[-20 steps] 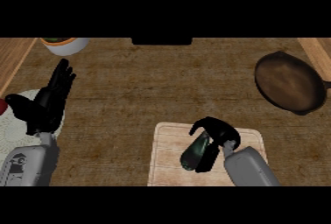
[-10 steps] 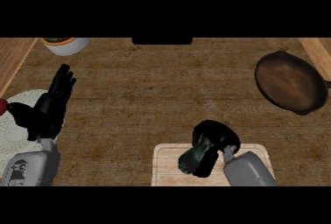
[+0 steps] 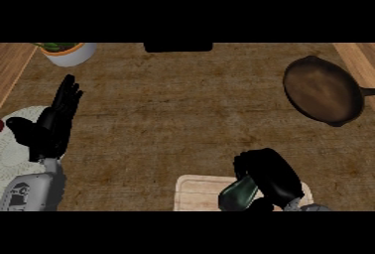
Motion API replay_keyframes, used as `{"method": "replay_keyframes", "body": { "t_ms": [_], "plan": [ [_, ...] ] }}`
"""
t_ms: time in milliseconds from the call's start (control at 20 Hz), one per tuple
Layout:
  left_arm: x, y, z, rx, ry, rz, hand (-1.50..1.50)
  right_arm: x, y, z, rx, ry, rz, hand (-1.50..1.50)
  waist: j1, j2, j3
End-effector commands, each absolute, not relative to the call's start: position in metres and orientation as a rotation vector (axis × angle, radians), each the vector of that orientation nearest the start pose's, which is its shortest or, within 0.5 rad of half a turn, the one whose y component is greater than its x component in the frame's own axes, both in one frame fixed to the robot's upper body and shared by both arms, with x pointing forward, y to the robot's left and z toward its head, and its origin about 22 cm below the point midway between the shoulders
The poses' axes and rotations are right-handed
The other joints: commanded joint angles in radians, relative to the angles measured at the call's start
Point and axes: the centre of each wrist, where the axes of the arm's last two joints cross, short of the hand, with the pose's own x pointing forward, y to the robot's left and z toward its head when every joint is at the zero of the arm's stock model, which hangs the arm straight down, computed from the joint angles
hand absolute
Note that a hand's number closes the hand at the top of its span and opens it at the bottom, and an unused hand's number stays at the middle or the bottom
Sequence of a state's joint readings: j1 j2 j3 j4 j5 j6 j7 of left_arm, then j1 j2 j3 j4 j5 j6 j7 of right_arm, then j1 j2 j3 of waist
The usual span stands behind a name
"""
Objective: Pick the eggplant from the cutting board and place it in the pan
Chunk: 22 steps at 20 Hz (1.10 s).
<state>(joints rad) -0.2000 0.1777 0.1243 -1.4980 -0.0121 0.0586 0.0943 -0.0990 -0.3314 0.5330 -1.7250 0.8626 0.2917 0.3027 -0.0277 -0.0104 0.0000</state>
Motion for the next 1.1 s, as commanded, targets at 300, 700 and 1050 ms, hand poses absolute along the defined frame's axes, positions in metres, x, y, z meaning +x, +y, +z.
{"method": "replay_keyframes", "body": {
  "t_ms": [300,700,1050],
  "plan": [
    [0.283,0.263,0.050,0.217,-1.616,-0.023,0.00,0.188,-0.211,0.114,-0.806,-1.664,1.086,1.50,0.016,0.006,0.000],
    [0.294,0.277,0.055,0.200,-1.619,-0.053,0.00,0.239,-0.282,0.144,-0.797,-1.733,0.743,1.50,0.030,0.011,0.001],
    [0.305,0.270,0.043,0.206,-1.629,-0.070,0.00,0.303,-0.350,0.151,-0.807,-1.695,0.594,1.50,0.038,0.016,0.001]
  ]
}}
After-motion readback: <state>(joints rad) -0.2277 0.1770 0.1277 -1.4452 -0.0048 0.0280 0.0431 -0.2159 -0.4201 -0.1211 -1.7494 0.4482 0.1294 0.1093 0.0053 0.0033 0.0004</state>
